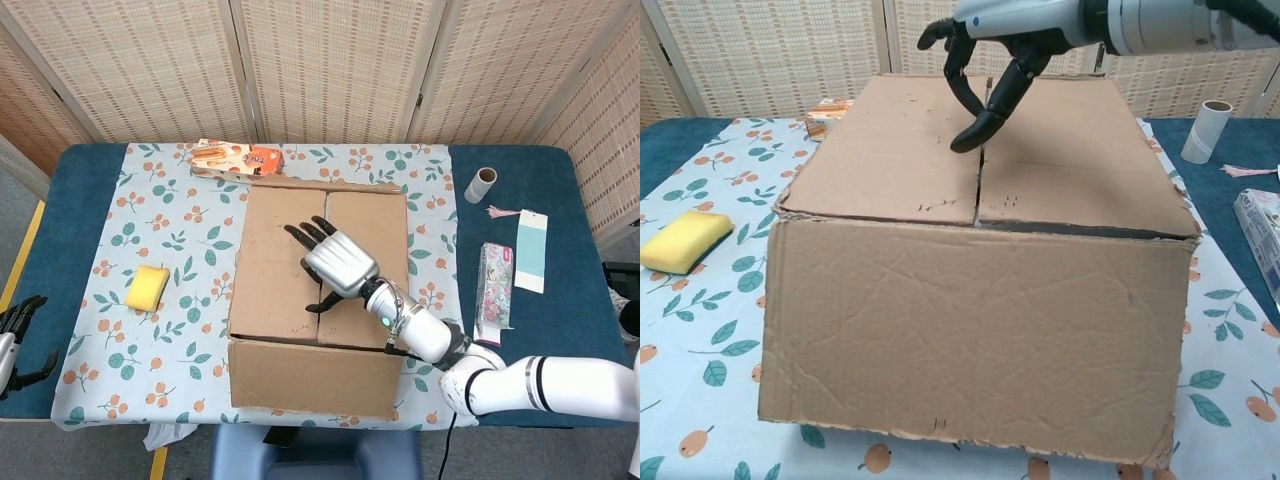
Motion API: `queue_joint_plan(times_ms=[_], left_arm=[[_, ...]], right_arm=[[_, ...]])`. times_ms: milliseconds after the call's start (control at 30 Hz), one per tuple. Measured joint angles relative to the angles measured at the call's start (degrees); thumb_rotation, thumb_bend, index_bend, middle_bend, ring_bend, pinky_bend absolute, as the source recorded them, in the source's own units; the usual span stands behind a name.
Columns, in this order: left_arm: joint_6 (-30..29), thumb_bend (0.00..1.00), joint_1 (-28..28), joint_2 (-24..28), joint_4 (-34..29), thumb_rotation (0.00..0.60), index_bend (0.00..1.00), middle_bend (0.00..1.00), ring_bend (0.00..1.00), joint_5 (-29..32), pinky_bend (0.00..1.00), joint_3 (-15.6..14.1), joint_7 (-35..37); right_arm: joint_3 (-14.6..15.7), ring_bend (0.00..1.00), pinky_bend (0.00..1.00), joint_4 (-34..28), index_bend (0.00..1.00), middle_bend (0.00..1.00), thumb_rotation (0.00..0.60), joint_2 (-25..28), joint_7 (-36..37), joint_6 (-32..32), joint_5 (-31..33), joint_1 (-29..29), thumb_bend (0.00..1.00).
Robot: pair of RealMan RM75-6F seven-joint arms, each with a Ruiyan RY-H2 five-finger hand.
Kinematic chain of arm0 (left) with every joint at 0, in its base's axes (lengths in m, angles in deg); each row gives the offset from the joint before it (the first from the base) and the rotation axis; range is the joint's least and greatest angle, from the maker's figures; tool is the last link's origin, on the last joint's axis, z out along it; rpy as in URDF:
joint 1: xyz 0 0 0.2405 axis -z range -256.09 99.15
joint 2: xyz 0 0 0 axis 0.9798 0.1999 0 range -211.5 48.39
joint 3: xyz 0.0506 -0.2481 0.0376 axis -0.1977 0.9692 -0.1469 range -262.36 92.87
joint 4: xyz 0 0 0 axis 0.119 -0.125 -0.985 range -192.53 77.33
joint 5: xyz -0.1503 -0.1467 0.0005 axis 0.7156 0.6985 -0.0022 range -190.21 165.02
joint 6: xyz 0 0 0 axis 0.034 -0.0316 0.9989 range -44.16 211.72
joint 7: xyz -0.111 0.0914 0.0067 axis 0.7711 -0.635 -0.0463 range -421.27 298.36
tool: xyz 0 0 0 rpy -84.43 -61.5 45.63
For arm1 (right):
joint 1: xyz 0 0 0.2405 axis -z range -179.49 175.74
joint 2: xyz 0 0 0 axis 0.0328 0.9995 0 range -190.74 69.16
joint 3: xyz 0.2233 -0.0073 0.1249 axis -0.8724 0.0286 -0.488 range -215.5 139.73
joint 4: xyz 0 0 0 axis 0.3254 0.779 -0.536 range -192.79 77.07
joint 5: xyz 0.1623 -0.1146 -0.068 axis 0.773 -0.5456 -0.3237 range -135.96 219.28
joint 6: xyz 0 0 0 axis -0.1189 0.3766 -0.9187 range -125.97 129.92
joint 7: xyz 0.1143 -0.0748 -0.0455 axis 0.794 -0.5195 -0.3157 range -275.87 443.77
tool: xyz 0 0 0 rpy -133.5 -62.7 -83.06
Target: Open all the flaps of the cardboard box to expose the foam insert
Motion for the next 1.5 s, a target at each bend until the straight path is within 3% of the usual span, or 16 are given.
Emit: queue_joint_plan(times_ms=[400,900,1500], left_arm=[[-0.31,0.48,-0.19,0.25,0.43,0.600,0.08,0.07,0.00,-0.41,0.00,0.07,1.65],[-0.56,0.48,-0.37,0.16,0.76,0.600,0.07,0.07,0.00,-0.13,0.00,0.30,2.03],[0.00,0.48,-0.09,-0.22,0.47,0.600,0.07,0.07,0.00,0.65,0.00,0.39,-0.33]], right_arm=[[1.73,0.00,0.00,7.07,0.63,0.02,0.349,-4.91,-0.98,-1.32,2.35,-3.14,0.21],[3.85,0.00,0.00,11.17,0.63,0.02,0.349,-6.46,-0.38,-3.46,3.83,-4.67,0.21],[5.16,0.00,0.00,4.43,0.63,0.02,0.350,0.35,0.33,0.20,2.30,-2.58,0.21]])
